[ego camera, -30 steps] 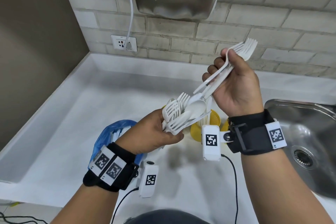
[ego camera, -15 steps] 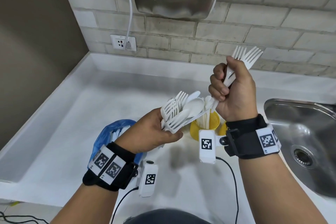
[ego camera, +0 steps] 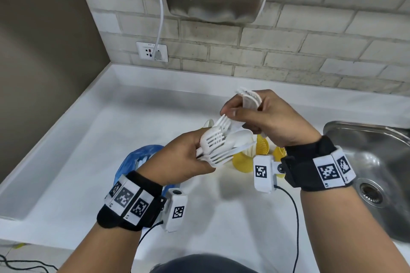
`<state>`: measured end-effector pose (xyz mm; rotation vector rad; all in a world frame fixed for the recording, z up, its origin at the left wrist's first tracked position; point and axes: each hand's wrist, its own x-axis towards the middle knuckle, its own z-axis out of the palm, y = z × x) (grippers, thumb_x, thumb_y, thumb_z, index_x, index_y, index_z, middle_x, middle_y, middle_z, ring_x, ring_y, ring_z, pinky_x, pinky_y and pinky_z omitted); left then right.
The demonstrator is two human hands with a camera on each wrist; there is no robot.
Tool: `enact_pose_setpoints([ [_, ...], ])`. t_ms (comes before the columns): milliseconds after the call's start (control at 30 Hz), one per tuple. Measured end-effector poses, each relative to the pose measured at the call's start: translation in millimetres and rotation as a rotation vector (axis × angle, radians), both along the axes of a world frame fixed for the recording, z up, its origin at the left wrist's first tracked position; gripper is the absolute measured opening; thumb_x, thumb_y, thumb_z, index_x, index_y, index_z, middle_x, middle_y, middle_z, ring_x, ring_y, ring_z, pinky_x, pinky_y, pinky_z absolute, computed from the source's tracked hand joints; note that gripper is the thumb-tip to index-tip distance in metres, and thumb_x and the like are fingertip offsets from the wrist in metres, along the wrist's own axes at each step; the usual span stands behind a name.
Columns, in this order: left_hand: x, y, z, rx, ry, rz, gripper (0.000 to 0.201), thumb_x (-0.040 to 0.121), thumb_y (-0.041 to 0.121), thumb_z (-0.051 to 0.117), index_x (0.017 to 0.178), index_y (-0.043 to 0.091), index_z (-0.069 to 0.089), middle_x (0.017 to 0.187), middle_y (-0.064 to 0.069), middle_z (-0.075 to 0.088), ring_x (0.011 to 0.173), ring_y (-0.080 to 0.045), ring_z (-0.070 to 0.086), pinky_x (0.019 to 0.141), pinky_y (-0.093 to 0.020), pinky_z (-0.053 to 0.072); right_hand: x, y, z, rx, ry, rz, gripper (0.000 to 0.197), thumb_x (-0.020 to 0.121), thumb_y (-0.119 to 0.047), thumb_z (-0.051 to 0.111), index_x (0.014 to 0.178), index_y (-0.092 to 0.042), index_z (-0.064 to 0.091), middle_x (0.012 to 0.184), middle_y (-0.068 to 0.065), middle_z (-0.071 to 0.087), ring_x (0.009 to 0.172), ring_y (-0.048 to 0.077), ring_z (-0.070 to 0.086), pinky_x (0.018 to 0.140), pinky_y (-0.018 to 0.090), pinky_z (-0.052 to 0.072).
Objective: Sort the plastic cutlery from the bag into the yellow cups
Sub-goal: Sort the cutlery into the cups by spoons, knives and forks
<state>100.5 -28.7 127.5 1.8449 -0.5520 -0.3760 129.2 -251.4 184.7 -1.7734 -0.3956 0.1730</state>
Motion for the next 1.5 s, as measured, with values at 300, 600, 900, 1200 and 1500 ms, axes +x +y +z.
enact_pose_setpoints([
  [300, 0, -3, 1, 0.036, -0.092, 0.05, 0.04, 0.085, 0.002, 0.077, 0.12, 0.019, 0.066, 0.105, 0.007, 0.074, 0.095, -0.012, 0.068, 0.085, -0.026, 0.054, 1, 2, -3, -0.111, -0.025, -0.033, 0.01, 0.096, -0.005, 0.069, 0.089, 0.001, 0.074, 0.075, 0.007, 0.073, 0.064, 0.011, 0.063, 0.06, 0.018, 0.047],
  [600, 1, -3, -2, 0.065, -0.071, 0.038, 0.043, 0.09, 0.006, 0.074, 0.128, 0.023, 0.061, 0.11, 0.005, 0.071, 0.102, -0.02, 0.067, 0.092, -0.044, 0.056, -2, 7, -8, -0.017, 0.036, -0.029, 0.019, 0.102, -0.024, 0.06, 0.088, -0.014, 0.067, 0.085, 0.042, 0.055, 0.068, 0.03, 0.054, 0.06, 0.036, 0.045],
  [900, 1, 0, -11, 0.029, -0.008, 0.026, 0.046, 0.093, 0.008, 0.072, 0.133, 0.026, 0.058, 0.126, 0.013, 0.067, 0.117, -0.004, 0.062, 0.1, -0.024, 0.05, -2, 3, -3, 0.168, 0.052, -0.154, 0.029, 0.11, -0.016, 0.048, 0.082, -0.013, 0.054, 0.064, 0.007, 0.036, 0.058, 0.024, 0.02, 0.051, 0.034, 0.014],
  [1200, 4, -8, -9, 0.096, -0.16, 0.143, 0.044, 0.089, 0.002, 0.068, 0.124, 0.025, 0.057, 0.103, 0.01, 0.069, 0.092, -0.009, 0.064, 0.076, -0.025, 0.052, -4, 15, -11, 0.181, 0.038, -0.336, 0.025, 0.099, -0.023, 0.069, 0.093, 0.0, 0.062, 0.055, -0.002, 0.033, 0.051, 0.021, 0.021, 0.05, 0.032, 0.017],
  [1500, 5, -19, -15, 0.273, -0.373, 0.303, 0.06, 0.086, 0.014, 0.068, 0.135, 0.037, 0.043, 0.118, 0.009, 0.064, 0.1, -0.018, 0.063, 0.082, -0.042, 0.054, -1, 31, -21, -0.133, -0.182, -0.594, 0.038, 0.076, -0.054, 0.083, 0.07, -0.022, 0.062, 0.08, 0.005, 0.065, 0.066, 0.014, 0.058, 0.066, 0.032, 0.048],
])
